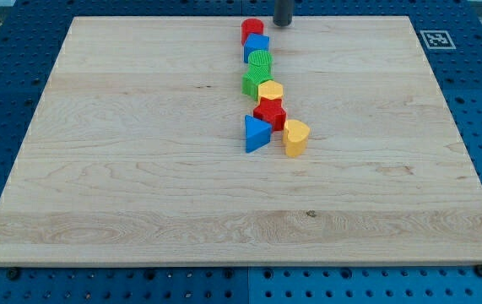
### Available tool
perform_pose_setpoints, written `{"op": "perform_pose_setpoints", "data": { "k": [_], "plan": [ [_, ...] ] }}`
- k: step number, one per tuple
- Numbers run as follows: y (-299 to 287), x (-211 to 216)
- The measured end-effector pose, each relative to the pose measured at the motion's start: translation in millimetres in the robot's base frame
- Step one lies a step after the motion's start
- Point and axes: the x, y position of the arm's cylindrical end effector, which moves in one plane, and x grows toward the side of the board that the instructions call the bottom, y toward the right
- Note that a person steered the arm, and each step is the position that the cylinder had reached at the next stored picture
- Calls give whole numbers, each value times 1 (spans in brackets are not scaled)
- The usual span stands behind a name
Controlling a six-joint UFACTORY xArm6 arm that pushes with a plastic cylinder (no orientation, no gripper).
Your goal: Move the group of blocks except the red circle to the center of the board
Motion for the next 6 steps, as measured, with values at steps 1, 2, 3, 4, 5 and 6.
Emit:
{"op": "perform_pose_setpoints", "data": {
  "k": [1,2,3,4,5,6],
  "plan": [
    [-31,9],
    [-44,19],
    [-41,43],
    [-35,72],
    [-35,109],
    [-40,134]
  ]
}}
